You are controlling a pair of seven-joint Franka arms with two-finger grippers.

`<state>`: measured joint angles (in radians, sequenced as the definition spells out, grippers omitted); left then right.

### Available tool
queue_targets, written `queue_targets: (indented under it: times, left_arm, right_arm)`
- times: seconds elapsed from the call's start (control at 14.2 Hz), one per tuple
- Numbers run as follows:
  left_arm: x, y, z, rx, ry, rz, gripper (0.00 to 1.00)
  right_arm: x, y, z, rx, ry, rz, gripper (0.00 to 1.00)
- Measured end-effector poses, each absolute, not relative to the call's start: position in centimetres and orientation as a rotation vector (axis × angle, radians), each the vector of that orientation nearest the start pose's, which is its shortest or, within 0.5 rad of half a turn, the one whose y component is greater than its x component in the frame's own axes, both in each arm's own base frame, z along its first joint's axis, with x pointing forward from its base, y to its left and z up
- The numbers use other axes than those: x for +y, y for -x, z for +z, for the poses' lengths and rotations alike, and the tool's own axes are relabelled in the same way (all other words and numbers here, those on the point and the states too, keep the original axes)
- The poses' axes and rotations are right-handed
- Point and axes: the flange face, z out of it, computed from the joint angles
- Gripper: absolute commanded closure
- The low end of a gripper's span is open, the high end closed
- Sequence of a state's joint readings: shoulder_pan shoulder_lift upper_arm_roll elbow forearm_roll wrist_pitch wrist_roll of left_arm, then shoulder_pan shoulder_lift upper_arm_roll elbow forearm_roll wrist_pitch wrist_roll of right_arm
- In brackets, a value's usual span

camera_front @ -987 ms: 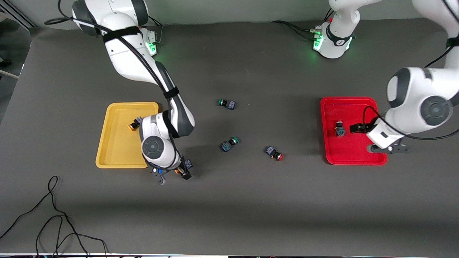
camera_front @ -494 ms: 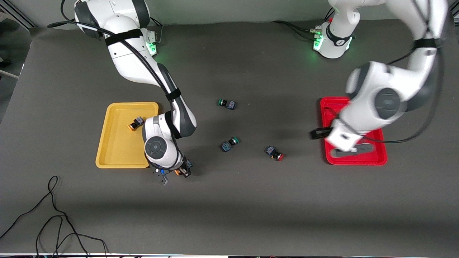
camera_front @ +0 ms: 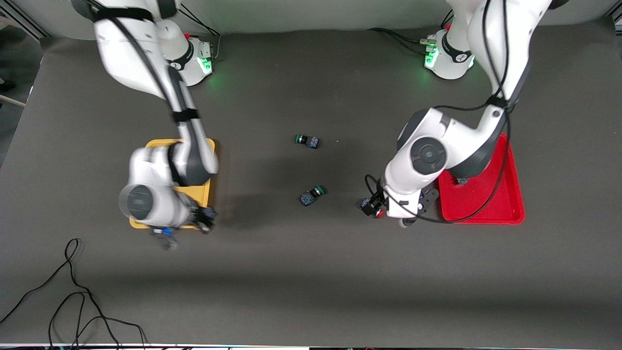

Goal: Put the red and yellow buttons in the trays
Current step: 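Place the yellow button in the yellow tray while the left gripper grasps red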

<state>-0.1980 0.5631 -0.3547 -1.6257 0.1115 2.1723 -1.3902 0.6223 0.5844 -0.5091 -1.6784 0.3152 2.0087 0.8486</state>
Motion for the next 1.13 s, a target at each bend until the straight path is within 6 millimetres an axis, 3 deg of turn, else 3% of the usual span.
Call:
queue_targets:
  times: [0.14,0.28,0.35,0.49,0.63,0.78,0.85,0.99,1.13]
  left_arm:
    - [-33.9,-60.0,27.3,-1.312,2.894,0.09,0.0]
    - [-34.5,-59.6,23.6,-1.298,2.885,0.1,0.01]
    - [-34.6,-59.5,22.1,-1.295,2.883,0.106,0.07]
    - [-34.4,-59.4,20.4,-1.291,2.873,0.125,0.16]
    - [-34.6,-59.3,19.7,-1.274,2.872,0.125,0.41]
    - [-34.9,-59.0,18.9,-1.264,2.871,0.128,0.71]
    - [-35.0,-59.0,18.7,-1.261,2.871,0.128,0.81]
    - [-35.1,-59.1,19.0,-1.262,2.875,0.121,0.82]
    - [-35.2,-59.9,20.1,-1.274,2.886,0.099,0.85]
  right_arm:
    - [7.8,-62.1,26.9,1.274,2.949,0.285,0.9]
    - [6.0,-60.6,24.4,1.225,2.979,0.274,0.89]
    - [5.0,-60.1,23.7,1.19,2.998,0.272,0.83]
    - [2.3,-59.6,23.1,1.161,3.009,0.291,0.01]
    - [0.7,-59.5,23.1,1.17,3.003,0.295,0.0]
    - [0.5,-59.7,23.4,1.171,2.999,0.286,0.0]
    - [0.7,-60.0,23.9,1.164,2.995,0.271,0.0]
    - [1.3,-60.7,26.8,1.14,2.971,0.254,0.0]
    - [1.1,-61.4,32.4,1.117,2.915,0.247,0.0]
